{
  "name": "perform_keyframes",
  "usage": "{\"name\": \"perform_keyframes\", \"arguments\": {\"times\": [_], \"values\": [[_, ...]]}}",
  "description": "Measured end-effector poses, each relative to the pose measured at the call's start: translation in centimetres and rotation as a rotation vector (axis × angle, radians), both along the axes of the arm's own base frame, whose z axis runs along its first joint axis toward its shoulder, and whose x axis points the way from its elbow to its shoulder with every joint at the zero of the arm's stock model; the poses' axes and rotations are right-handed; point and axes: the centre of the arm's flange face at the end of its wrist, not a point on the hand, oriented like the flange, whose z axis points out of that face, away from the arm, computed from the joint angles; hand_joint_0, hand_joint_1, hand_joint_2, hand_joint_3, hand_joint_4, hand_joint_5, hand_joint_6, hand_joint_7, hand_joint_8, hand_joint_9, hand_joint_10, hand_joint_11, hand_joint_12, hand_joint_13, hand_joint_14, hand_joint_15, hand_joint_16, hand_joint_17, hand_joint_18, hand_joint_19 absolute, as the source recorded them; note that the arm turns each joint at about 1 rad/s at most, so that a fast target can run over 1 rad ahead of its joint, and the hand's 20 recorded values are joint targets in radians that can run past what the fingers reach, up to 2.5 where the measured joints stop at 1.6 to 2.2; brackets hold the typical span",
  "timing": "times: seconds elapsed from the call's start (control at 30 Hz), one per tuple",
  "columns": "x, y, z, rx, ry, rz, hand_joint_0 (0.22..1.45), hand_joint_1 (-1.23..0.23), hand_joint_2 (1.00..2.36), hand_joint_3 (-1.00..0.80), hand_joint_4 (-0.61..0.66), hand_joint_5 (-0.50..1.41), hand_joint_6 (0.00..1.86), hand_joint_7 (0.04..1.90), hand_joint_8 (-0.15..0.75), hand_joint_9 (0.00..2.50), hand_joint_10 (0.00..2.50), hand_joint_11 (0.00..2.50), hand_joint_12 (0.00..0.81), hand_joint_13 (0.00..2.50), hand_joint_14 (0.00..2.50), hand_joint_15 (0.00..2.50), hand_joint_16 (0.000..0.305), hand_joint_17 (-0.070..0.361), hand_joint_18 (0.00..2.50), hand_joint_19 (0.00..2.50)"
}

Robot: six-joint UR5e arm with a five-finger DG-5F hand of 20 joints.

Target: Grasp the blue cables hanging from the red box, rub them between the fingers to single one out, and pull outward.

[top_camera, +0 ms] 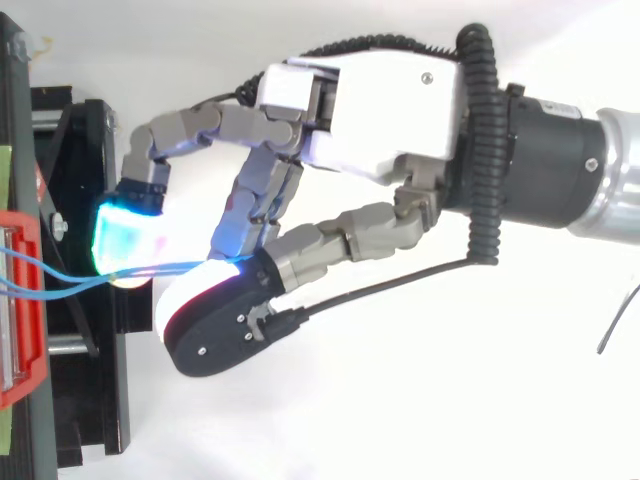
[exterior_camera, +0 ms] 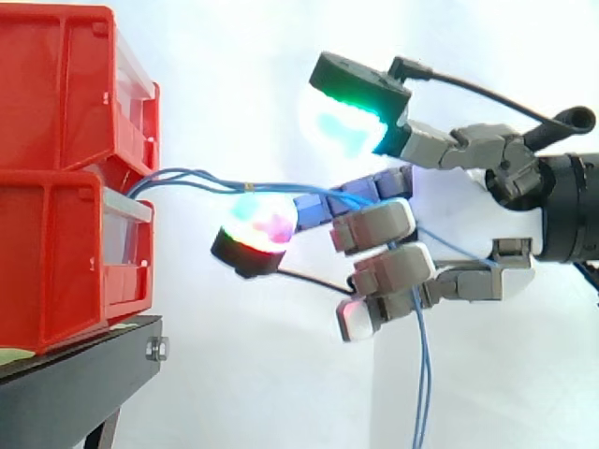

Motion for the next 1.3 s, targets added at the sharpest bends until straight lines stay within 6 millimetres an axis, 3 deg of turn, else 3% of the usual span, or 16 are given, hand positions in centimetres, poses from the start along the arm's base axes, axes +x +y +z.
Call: {"name": "perform_keyframes", "arguments": {"times": [0.2,0.5,0.83,1.3], "values": [[1.2,1.0,-4.0,0.093,-0.006,0.012,0.56,-0.75,1.00,-0.50,0.21,-0.10,0.50,1.08,0.251,1.23,0.02,1.30,0.332,1.29,0.03,1.10,0.052,0.117,0.83,0.68],[0.9,3.0,-6.1,0.125,0.003,0.035,0.58,-0.74,1.00,-0.48,0.19,-0.09,0.50,1.11,0.245,1.25,0.02,1.31,0.324,1.31,0.03,1.11,0.051,0.115,0.83,0.69],[1.6,3.4,-4.4,0.130,-0.016,0.043,0.60,-0.72,1.00,-0.44,0.18,-0.08,0.50,1.19,0.244,1.26,0.02,1.32,0.316,1.31,0.03,1.11,0.051,0.114,0.84,0.69],[1.8,2.1,-3.4,0.125,0.008,0.034,0.61,-0.71,1.01,-0.42,0.16,-0.08,0.50,1.30,0.245,1.27,0.02,1.33,0.315,1.32,0.03,1.11,0.051,0.114,0.85,0.69]]}}
